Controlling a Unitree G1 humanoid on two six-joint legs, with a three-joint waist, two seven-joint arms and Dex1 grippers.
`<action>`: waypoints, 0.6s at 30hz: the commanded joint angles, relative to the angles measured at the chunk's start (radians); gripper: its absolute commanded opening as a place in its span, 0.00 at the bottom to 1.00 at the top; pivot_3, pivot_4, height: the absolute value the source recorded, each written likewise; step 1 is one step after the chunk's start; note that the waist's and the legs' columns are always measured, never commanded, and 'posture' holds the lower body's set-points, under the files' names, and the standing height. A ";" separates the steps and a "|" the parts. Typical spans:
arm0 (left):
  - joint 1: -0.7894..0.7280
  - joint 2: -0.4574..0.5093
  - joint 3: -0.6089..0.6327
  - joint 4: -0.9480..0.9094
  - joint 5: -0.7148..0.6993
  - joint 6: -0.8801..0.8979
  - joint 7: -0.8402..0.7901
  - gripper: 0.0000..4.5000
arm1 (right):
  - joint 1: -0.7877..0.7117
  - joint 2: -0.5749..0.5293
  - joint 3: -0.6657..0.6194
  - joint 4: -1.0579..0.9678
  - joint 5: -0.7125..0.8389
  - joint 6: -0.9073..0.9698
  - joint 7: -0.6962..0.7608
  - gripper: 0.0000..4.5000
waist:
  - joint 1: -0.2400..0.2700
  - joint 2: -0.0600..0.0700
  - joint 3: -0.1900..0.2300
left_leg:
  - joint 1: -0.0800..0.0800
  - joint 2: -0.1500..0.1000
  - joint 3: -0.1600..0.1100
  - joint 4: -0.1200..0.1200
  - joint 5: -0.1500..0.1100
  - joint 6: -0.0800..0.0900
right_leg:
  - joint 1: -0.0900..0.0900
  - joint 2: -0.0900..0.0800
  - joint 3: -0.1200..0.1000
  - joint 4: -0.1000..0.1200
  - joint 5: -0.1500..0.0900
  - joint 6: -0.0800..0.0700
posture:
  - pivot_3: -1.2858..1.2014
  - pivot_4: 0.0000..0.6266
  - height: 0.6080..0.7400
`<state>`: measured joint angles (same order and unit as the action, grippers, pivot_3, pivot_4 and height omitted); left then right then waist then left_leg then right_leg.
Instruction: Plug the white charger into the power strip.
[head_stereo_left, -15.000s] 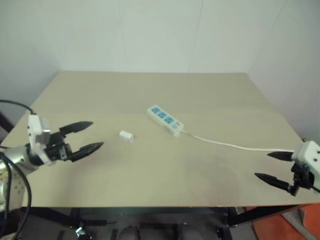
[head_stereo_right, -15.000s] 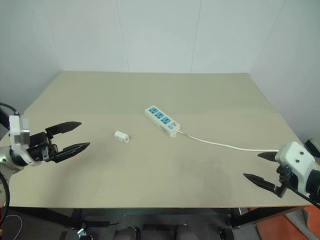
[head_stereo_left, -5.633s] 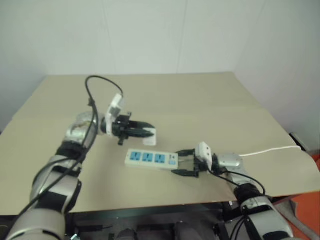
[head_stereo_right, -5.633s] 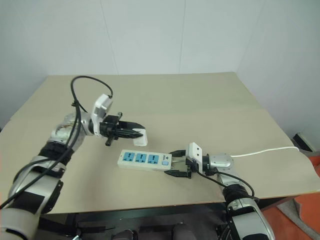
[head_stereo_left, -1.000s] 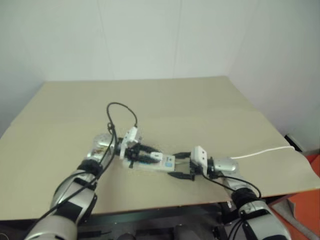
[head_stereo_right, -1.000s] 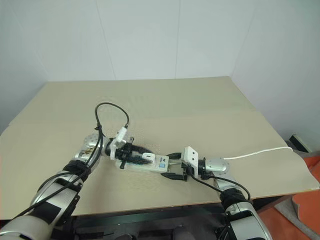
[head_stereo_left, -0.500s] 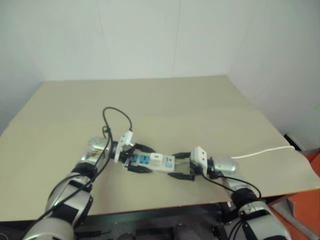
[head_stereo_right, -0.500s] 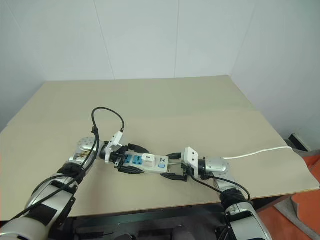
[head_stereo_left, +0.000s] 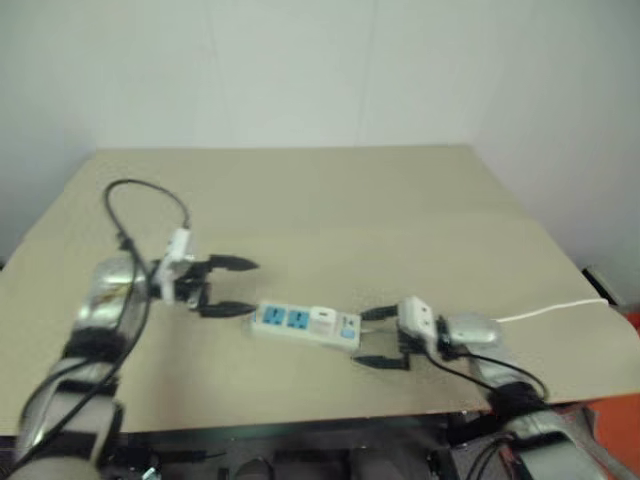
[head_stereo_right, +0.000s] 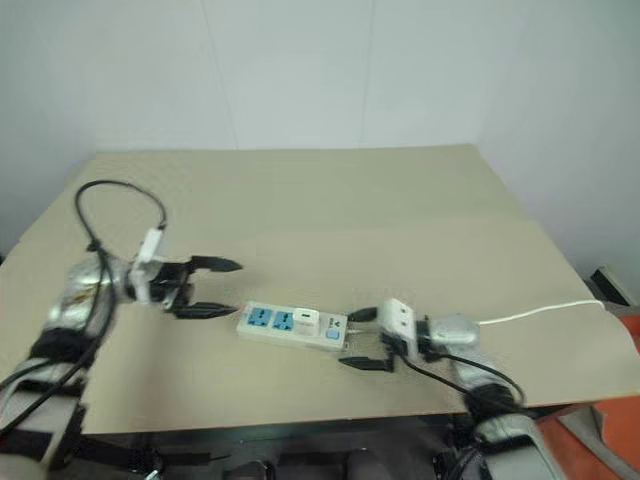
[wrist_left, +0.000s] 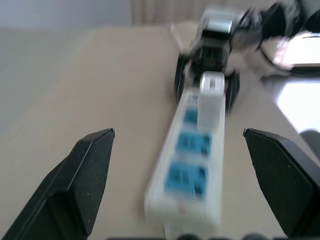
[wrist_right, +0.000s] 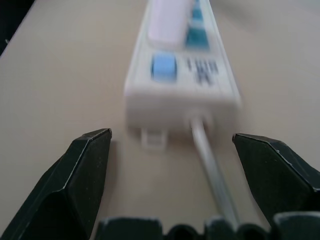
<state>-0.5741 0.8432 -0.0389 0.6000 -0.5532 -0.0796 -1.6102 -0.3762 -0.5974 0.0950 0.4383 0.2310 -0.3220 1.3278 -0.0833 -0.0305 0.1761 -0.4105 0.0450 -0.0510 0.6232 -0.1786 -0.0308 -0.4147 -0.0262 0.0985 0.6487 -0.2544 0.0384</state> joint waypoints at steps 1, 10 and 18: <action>0.105 0.063 0.112 -0.154 -0.027 0.035 0.010 1.00 | 0.060 -0.078 -0.090 -0.179 0.063 0.039 -0.020 0.99 | 0.016 0.000 0.001 | -0.005 0.000 0.000 0.000 0.000 0.000 | -0.005 0.000 0.000 0.000 0.000 0.000 | 0.52 0.24 1.00; 0.481 0.186 0.387 -0.420 -0.069 0.154 0.056 1.00 | 0.302 -0.322 -0.338 -0.440 0.183 0.188 -0.032 0.99 | 0.039 0.004 0.011 | -0.007 0.002 0.002 0.002 0.000 0.000 | -0.008 -0.001 -0.001 0.000 -0.001 -0.002 | 0.52 0.24 1.00; 0.541 0.153 0.436 -0.502 -0.060 0.193 0.107 1.00 | 0.413 -0.343 -0.418 -0.556 0.183 0.250 -0.096 0.99 | 0.040 0.003 0.012 | -0.005 0.003 0.008 0.003 0.000 0.000 | -0.007 -0.001 0.000 0.000 -0.002 -0.007 | 0.52 0.24 1.00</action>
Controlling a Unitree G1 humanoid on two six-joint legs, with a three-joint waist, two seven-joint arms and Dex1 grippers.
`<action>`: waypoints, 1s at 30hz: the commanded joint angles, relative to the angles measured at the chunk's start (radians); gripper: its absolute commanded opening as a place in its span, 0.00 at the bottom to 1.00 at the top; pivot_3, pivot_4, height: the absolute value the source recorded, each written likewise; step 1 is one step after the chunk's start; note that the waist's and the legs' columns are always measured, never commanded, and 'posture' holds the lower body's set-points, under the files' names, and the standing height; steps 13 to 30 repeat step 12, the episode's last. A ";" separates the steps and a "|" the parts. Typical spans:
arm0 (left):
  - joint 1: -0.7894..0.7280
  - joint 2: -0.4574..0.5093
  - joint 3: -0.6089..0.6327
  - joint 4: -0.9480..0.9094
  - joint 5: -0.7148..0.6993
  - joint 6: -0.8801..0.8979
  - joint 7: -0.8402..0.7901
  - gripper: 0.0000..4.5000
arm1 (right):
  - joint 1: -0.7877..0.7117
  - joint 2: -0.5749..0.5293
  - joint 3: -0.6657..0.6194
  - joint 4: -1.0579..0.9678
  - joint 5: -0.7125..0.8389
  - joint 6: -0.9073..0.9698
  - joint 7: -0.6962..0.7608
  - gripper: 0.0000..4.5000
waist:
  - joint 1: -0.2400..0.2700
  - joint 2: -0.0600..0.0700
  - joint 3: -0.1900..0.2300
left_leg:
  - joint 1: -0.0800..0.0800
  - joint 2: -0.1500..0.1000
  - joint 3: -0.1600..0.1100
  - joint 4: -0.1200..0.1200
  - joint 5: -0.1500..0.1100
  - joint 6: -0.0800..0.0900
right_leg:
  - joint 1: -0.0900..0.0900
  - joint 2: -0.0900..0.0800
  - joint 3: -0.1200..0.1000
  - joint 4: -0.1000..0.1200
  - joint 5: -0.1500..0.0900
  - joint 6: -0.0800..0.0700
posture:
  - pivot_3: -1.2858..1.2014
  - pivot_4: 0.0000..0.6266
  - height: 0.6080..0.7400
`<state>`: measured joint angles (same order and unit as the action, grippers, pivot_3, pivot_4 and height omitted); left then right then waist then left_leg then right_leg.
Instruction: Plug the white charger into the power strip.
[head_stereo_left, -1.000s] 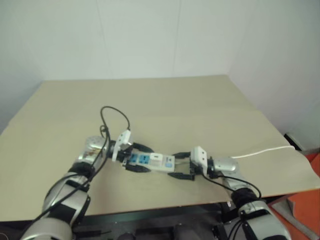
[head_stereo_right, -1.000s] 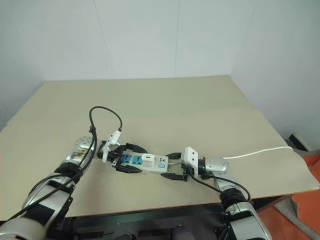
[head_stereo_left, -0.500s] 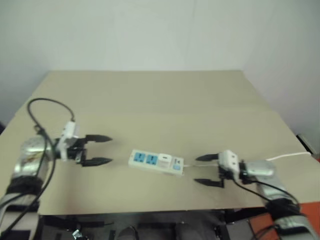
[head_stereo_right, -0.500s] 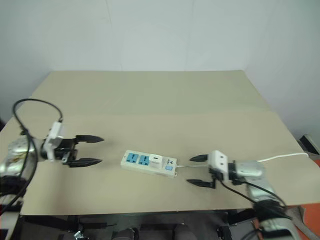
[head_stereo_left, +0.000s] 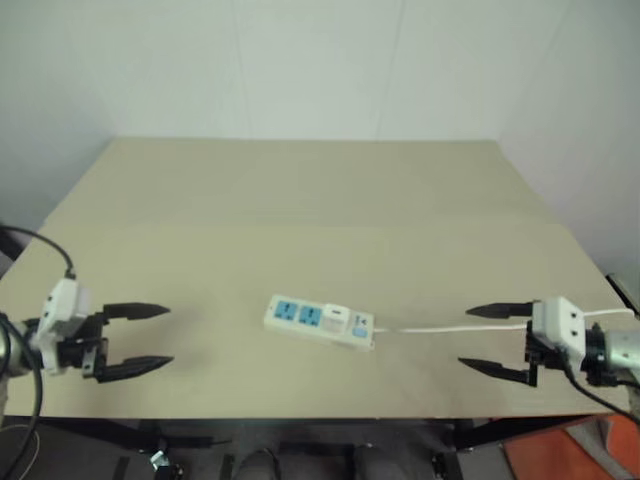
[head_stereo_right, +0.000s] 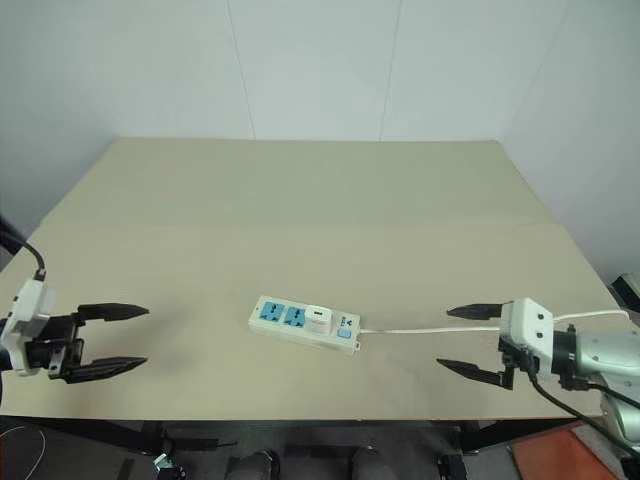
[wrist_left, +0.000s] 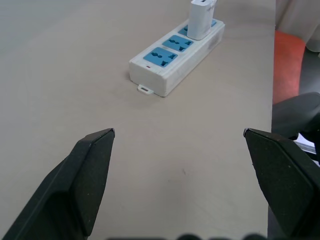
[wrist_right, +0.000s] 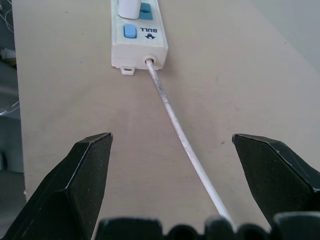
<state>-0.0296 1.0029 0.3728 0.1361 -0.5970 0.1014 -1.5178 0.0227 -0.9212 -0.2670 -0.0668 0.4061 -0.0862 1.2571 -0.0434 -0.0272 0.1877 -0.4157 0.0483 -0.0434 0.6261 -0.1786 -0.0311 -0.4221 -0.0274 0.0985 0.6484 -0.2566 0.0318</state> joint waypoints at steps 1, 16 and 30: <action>-0.006 -0.011 0.021 -0.042 -0.015 0.015 0.018 1.00 | 0.020 -0.021 -0.059 -0.057 0.007 0.018 -0.029 0.99 | 0.000 0.000 0.000 | 0.000 0.000 0.001 0.000 0.000 0.000 | 0.000 0.000 0.001 0.000 0.000 0.000 | 0.52 0.24 1.00; -0.088 -0.039 -0.030 -0.008 0.023 0.008 0.043 1.00 | 0.081 -0.060 -0.107 -0.085 0.013 0.080 -0.042 0.99 | -0.001 0.000 0.000 | 0.000 0.000 0.003 0.000 0.000 0.000 | 0.000 0.000 0.001 0.000 0.004 0.008 | 0.52 0.24 1.00; -0.088 -0.039 -0.030 -0.008 0.023 0.008 0.043 1.00 | 0.081 -0.060 -0.107 -0.085 0.013 0.080 -0.042 0.99 | -0.001 0.000 0.000 | 0.000 0.000 0.003 0.000 0.000 0.000 | 0.000 0.000 0.001 0.000 0.004 0.008 | 0.52 0.24 1.00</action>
